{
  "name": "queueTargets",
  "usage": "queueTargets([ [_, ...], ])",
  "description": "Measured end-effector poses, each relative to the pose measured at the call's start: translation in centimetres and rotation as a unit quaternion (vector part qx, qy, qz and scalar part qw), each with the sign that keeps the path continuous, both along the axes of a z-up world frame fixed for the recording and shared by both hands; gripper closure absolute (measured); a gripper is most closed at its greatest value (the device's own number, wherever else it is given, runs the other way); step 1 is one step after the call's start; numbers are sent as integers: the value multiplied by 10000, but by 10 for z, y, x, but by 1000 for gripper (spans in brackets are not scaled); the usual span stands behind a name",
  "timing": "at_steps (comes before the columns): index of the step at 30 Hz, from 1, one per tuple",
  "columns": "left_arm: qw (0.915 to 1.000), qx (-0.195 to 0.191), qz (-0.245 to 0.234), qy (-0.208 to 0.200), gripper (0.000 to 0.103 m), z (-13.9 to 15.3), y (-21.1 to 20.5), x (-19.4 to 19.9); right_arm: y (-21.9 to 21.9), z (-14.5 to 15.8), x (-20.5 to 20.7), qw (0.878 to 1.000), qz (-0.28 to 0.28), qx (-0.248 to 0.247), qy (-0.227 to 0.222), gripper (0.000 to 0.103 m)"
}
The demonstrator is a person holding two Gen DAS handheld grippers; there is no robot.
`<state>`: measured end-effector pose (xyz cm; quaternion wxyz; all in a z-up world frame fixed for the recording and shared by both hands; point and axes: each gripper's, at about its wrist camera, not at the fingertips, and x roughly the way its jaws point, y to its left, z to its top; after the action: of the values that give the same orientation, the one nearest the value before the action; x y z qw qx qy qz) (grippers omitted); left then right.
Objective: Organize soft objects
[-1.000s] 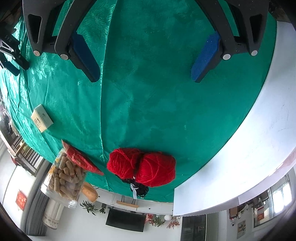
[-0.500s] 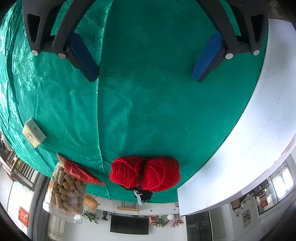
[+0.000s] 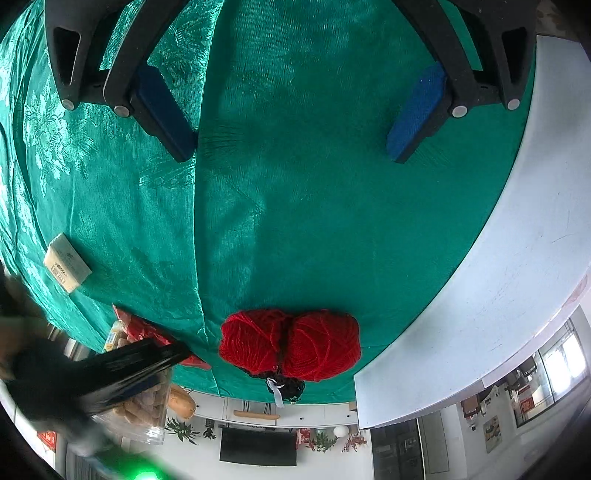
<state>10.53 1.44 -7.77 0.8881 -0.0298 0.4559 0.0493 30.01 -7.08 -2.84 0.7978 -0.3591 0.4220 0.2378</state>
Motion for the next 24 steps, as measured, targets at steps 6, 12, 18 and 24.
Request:
queueTargets([
  [6,10000,1,0,-3,0,0,0,0,14,-29,24,9964,-151,-835,4,66],
  [12,10000,-1,-1,-3,0,0,0,0,3,-27,30,9942,-677,-657,509,80],
  [18,10000,1,-2,-4,0,-1,0,0,-35,21,1,9816,-1239,1113,933,86],
  [24,10000,-1,-5,-5,0,-1,0,0,-117,63,-53,9267,-1867,3029,1209,86],
])
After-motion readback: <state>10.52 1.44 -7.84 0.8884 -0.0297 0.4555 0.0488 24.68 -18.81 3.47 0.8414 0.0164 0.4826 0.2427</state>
